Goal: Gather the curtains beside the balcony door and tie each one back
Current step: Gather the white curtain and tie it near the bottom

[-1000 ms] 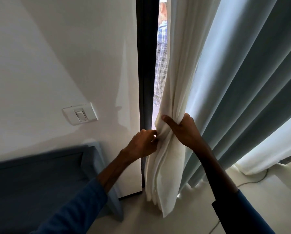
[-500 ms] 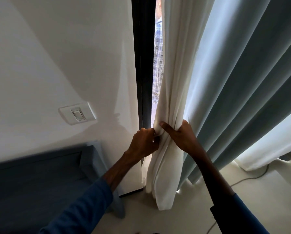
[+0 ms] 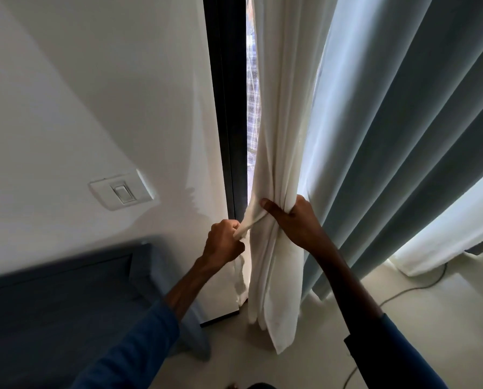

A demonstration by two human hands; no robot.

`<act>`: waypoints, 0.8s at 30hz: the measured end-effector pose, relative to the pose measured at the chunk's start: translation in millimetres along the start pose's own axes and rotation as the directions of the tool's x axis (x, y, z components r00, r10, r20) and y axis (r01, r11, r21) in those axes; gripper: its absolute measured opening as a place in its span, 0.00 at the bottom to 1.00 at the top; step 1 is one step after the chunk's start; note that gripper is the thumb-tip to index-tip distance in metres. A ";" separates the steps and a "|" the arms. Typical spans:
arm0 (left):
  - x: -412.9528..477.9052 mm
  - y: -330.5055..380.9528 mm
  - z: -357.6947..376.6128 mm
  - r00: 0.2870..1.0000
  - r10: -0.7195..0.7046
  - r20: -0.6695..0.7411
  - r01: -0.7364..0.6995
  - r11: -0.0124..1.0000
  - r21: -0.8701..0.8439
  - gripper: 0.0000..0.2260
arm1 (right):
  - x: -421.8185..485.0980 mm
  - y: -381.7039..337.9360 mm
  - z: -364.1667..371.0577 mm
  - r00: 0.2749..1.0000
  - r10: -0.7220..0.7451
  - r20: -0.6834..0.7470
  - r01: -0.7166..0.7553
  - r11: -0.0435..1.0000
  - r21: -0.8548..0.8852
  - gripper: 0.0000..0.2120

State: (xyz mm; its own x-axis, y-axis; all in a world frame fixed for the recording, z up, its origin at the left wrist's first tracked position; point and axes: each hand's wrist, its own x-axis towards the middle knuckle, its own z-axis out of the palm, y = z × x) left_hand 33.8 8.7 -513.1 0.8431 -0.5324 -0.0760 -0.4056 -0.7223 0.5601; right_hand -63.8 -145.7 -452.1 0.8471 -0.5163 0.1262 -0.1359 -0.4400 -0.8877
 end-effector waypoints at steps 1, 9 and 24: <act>-2.4 -2.5 1.5 0.999 0.020 0.033 -0.021 0.999 0.030 0.11 | 1.7 1.1 -0.5 1.000 -0.004 -0.013 0.004 1.000 -0.005 0.19; -28.0 -16.8 7.6 0.993 0.117 0.000 -0.111 0.942 0.318 0.09 | 8.5 10.1 4.5 0.993 0.022 -0.117 -0.021 1.000 0.008 0.18; -7.0 -63.1 -40.5 0.948 0.307 -0.086 -0.308 0.951 -0.001 0.13 | -18.8 32.6 24.1 0.950 0.122 0.289 -0.204 0.941 0.272 0.05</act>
State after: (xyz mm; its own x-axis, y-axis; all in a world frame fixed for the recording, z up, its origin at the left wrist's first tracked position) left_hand 67.8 75.8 -514.5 0.7051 -0.6884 0.1703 -0.6451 -0.5228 0.5573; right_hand -71.8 -132.6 -494.1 0.9362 -0.3315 -0.1165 -0.1608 -0.1093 -0.9809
